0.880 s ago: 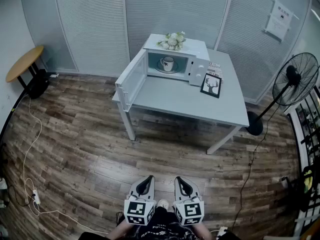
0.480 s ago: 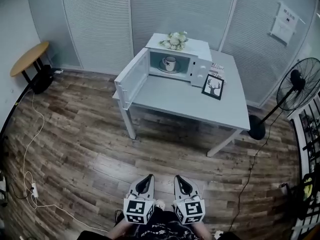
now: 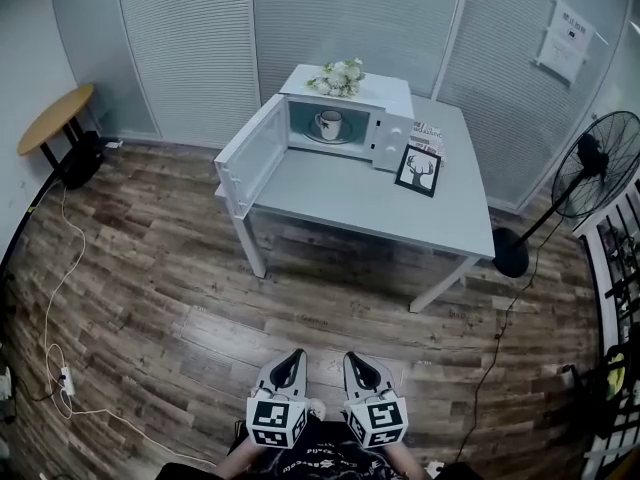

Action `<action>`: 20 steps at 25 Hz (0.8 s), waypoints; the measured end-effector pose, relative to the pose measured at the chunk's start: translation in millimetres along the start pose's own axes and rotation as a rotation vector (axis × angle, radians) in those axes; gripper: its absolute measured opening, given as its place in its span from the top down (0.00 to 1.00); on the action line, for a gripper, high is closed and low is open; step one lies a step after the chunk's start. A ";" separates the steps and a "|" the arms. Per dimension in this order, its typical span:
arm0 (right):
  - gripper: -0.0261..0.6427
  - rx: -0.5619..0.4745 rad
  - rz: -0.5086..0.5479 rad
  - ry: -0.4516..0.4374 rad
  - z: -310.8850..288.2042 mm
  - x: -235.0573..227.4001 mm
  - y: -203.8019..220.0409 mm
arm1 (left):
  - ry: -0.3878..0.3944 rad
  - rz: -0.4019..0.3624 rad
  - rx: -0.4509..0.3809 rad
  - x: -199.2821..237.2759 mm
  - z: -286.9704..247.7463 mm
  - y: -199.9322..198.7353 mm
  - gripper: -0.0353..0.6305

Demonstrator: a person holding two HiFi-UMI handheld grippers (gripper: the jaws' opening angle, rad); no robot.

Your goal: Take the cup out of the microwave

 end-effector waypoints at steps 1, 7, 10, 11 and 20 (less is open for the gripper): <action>0.96 0.001 -0.003 0.003 -0.7 -2.7 0.2 | 0.004 -0.002 -0.001 -0.9 -2.4 -1.0 0.94; 0.96 -0.006 -0.028 0.033 -10.8 -10.6 0.0 | 0.043 -0.029 -0.009 0.7 -20.3 -10.4 0.94; 0.96 -0.008 -0.042 0.057 -19.0 -15.7 -2.7 | 0.053 -0.036 0.000 6.9 -32.2 -15.0 0.94; 0.95 -0.007 -0.045 0.065 -22.1 -18.5 -3.9 | 0.057 -0.036 0.004 8.9 -36.6 -16.8 0.94; 0.96 0.015 -0.063 0.090 -71.0 -38.3 -19.2 | 0.087 -0.039 0.043 43.5 -80.7 -32.0 0.94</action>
Point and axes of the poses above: the fingertips, and each gripper's own axes: z backward along the fingers, x to its left, y out of its underside, the point moved 6 cm from there along z, backward along the fingers, and after that the axes turned 3 degrees about z, right-handed, at the moved point
